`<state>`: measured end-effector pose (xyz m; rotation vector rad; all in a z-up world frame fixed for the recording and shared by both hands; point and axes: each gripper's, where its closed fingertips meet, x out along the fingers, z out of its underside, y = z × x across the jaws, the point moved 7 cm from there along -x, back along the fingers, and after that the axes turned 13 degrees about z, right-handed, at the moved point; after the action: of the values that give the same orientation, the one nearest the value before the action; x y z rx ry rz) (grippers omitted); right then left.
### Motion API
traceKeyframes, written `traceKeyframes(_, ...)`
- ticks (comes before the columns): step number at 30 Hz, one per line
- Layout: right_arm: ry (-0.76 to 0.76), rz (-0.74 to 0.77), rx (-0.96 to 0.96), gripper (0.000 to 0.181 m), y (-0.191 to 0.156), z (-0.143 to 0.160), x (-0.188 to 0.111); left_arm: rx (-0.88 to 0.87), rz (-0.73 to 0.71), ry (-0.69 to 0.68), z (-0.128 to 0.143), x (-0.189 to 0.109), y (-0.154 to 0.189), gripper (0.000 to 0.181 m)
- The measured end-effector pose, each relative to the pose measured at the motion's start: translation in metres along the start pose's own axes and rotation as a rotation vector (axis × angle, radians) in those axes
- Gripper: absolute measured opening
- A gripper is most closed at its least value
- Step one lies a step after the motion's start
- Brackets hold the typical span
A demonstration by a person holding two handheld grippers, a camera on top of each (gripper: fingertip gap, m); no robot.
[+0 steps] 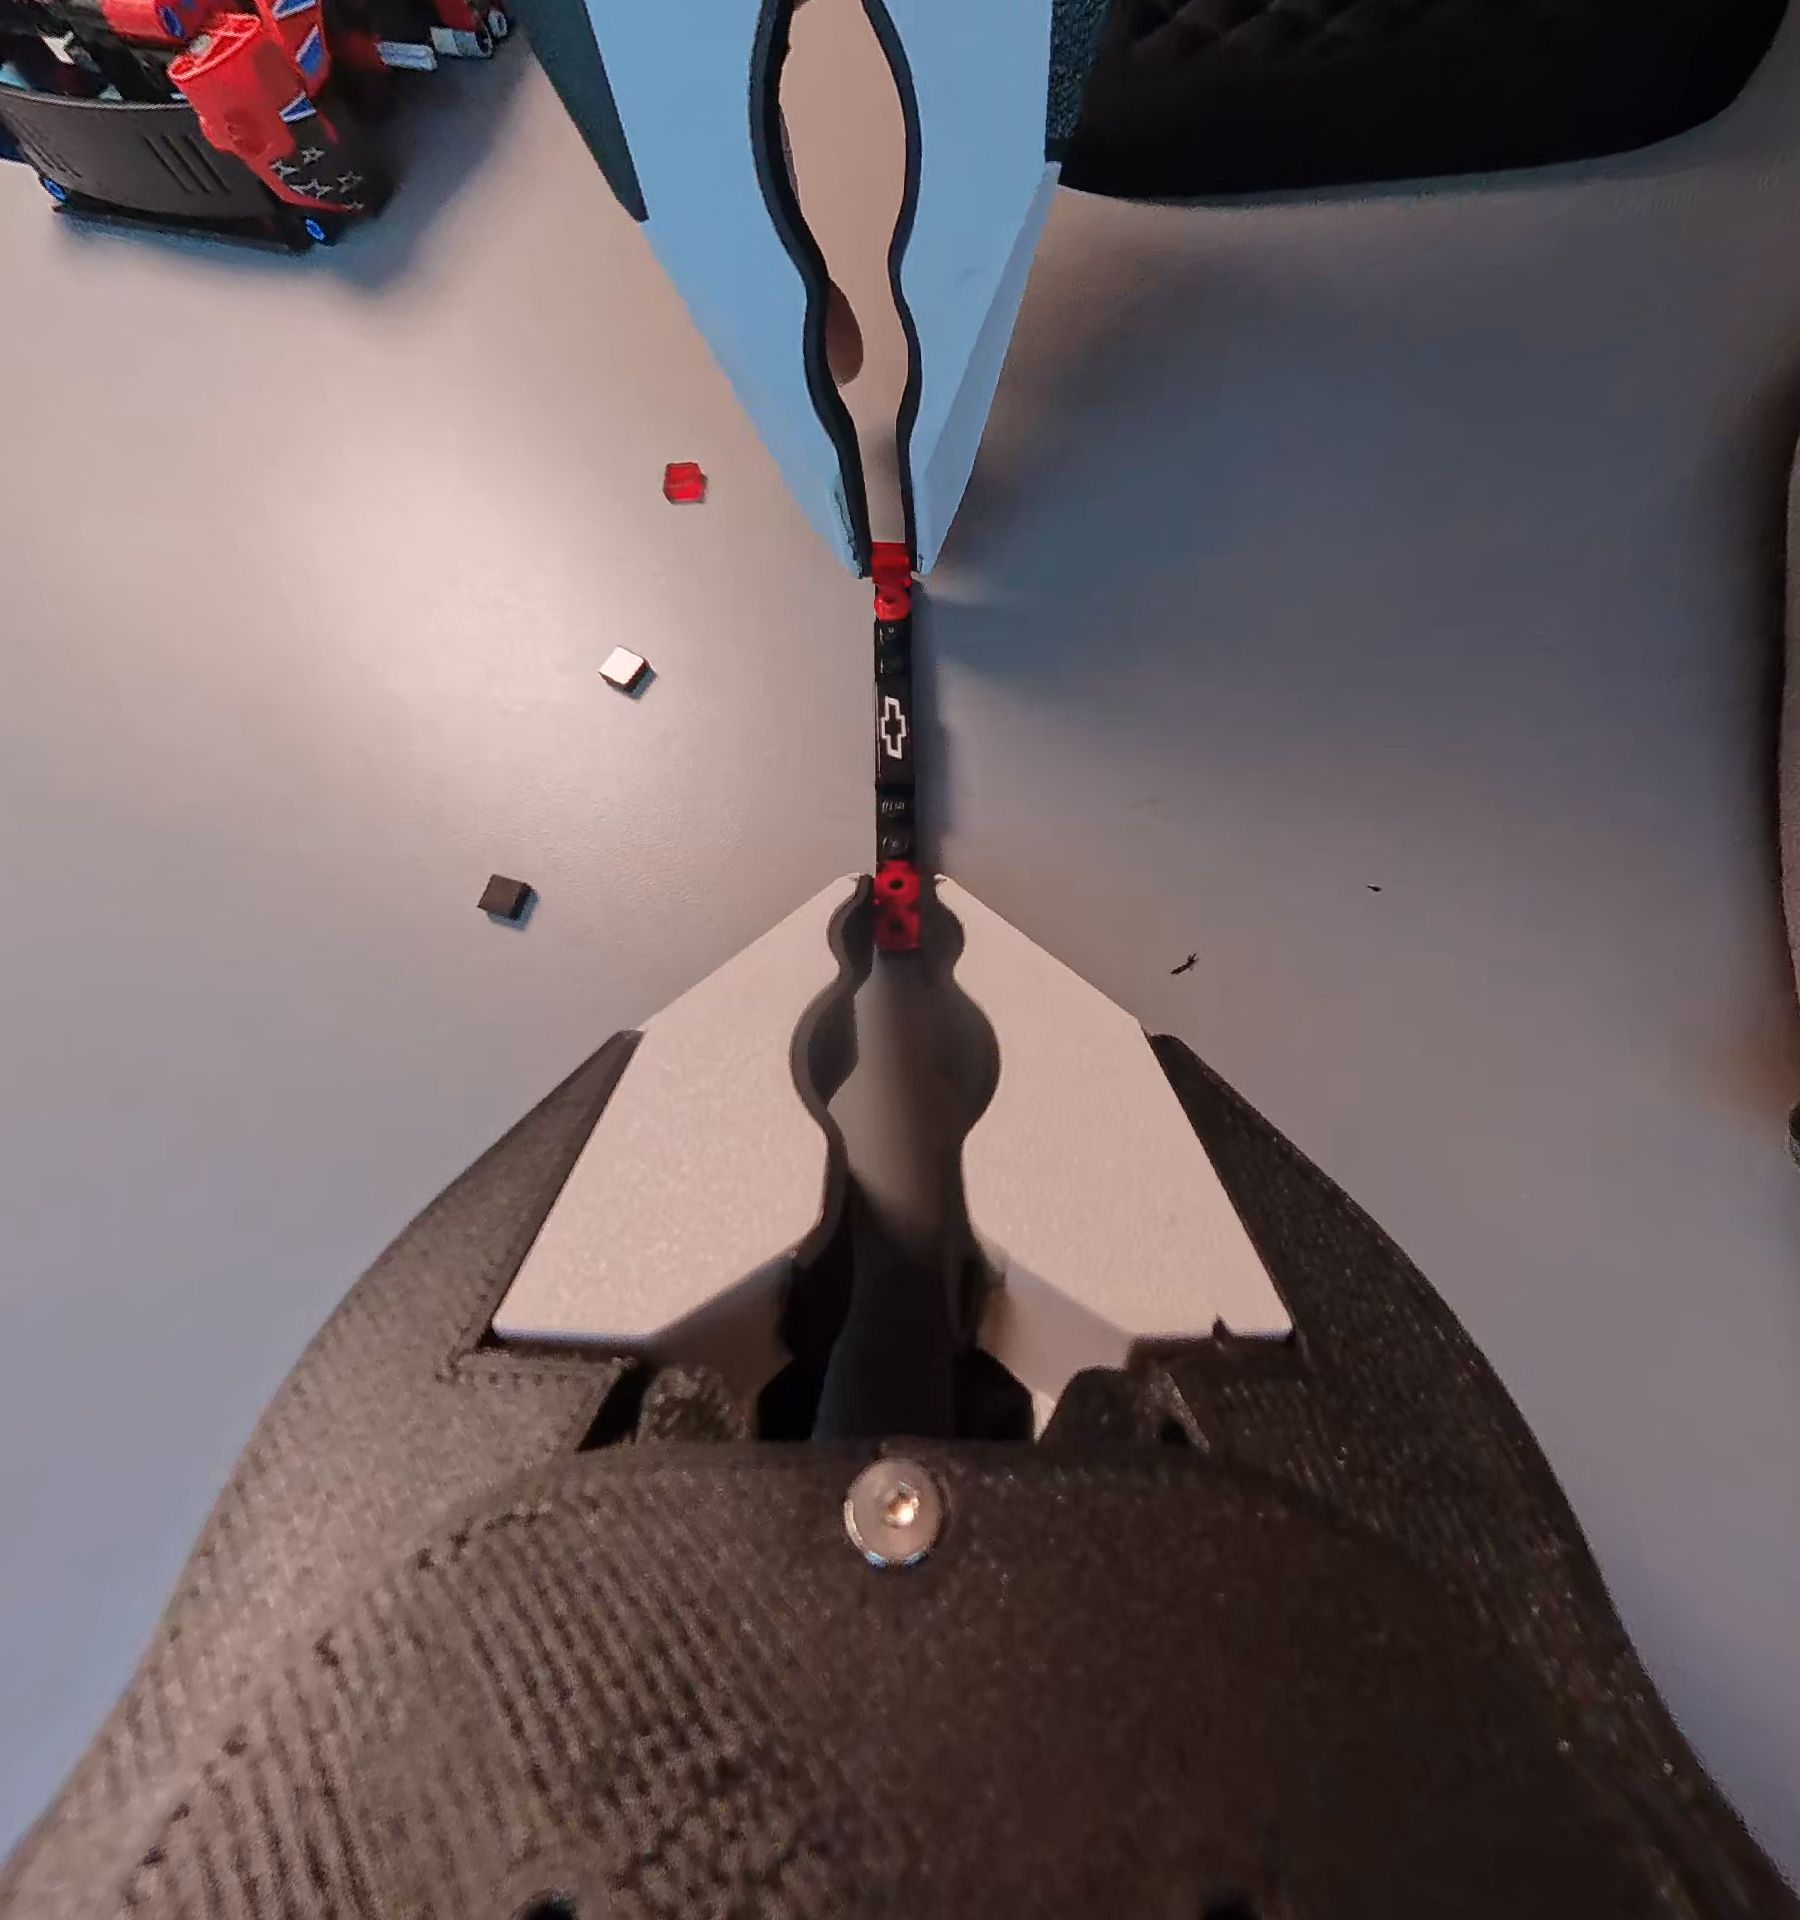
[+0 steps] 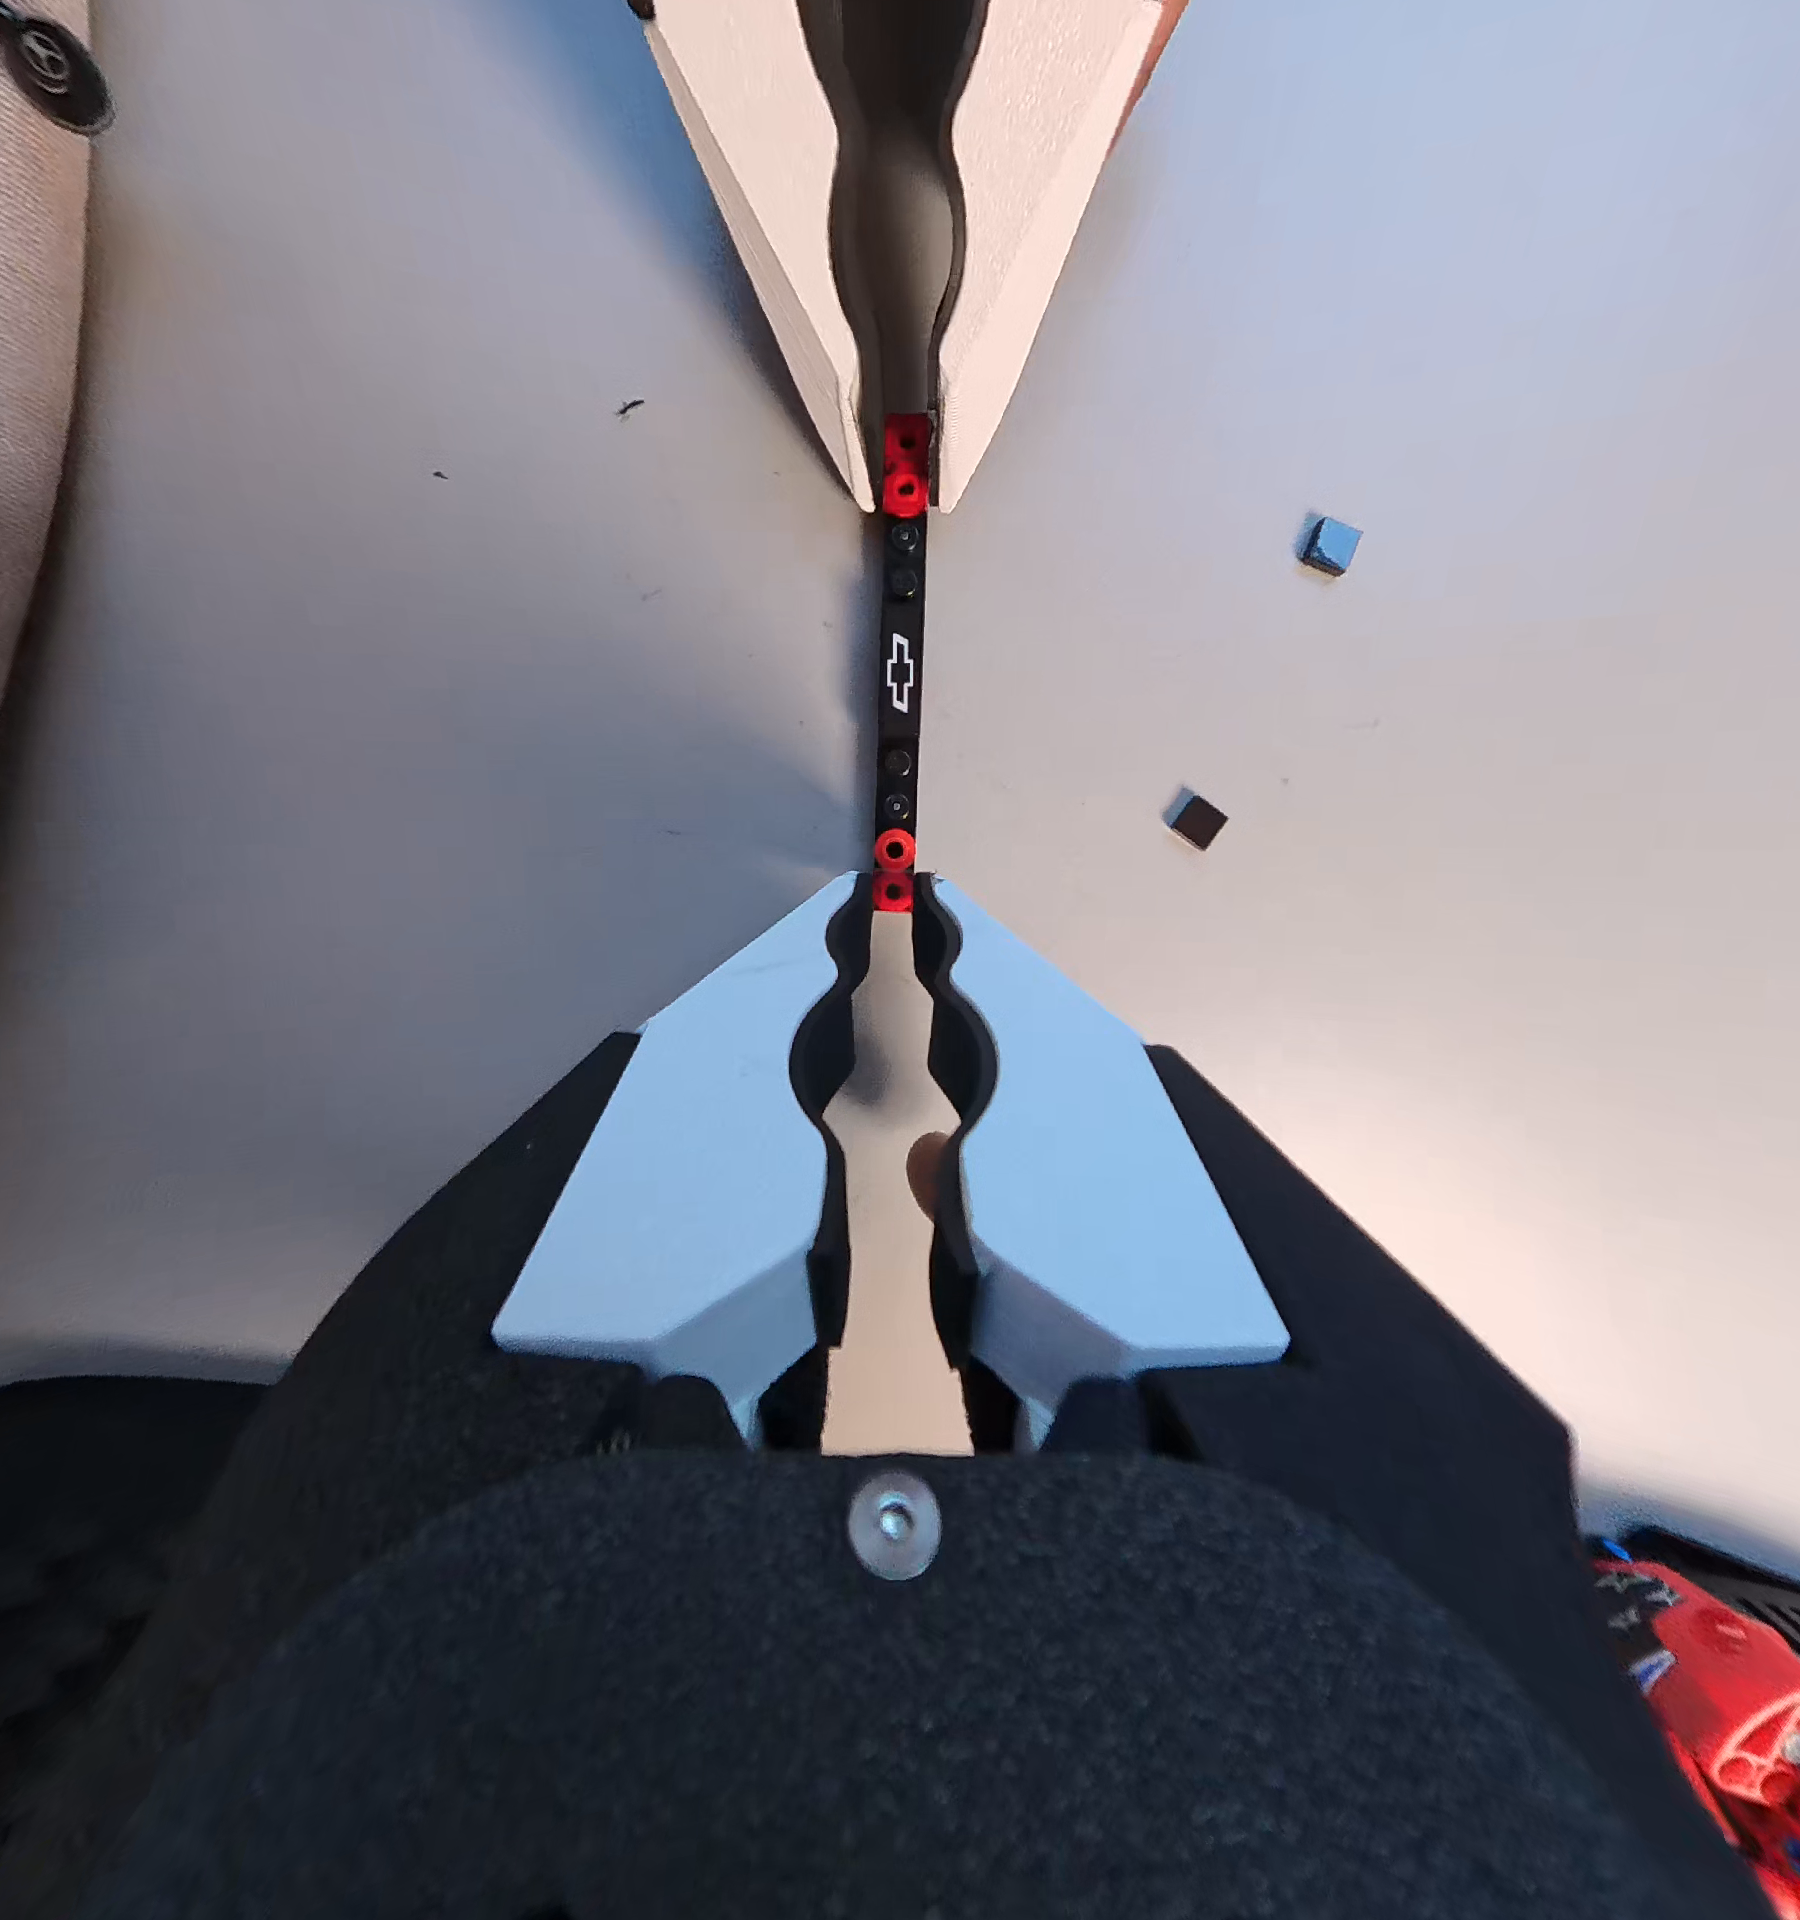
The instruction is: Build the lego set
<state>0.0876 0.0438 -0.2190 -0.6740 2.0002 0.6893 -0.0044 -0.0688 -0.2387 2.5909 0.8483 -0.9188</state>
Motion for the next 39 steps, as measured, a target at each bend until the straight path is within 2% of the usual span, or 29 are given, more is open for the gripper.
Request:
traceKeyframes(7,0.058,-0.085,0.007,0.006,0.004,0.005,0.002,0.009,0.014,-0.001,0.000,0.000,-0.001,0.006)
traceKeyframes(14,-0.016,-0.052,-0.055,0.006,0.002,0.000,0.003,-0.007,0.022,0.001,0.000,0.000,-0.002,0.006)
traceKeyframes(19,0.004,-0.019,-0.024,0.005,-0.001,0.000,0.002,-0.010,0.017,0.001,0.000,0.000,-0.002,0.006)
traceKeyframes(21,0.034,-0.061,0.025,0.026,-0.003,0.001,-0.004,-0.015,0.015,0.002,0.000,0.000,-0.003,0.006)
traceKeyframes(24,0.091,-0.018,0.096,0.024,0.012,0.004,-0.017,-0.022,0.017,0.003,0.000,-0.001,-0.004,0.006)
traceKeyframes(26,0.039,0.058,0.088,0.022,0.027,0.019,-0.018,-0.014,0.015,0.000,0.000,-0.001,-0.004,0.006)
traceKeyframes(29,0.039,0.043,0.148,0.021,0.037,0.028,-0.017,-0.014,0.015,0.000,0.000,-0.001,-0.004,0.006)
traceKeyframes(35,-0.003,0.062,0.112,0.017,0.044,0.037,-0.006,-0.008,0.001,-0.002,0.000,0.000,-0.004,0.006)
traceKeyframes(39,-0.017,0.069,0.104,0.007,0.045,0.039,-0.003,-0.010,-0.006,-0.001,0.000,0.000,-0.004,0.008)
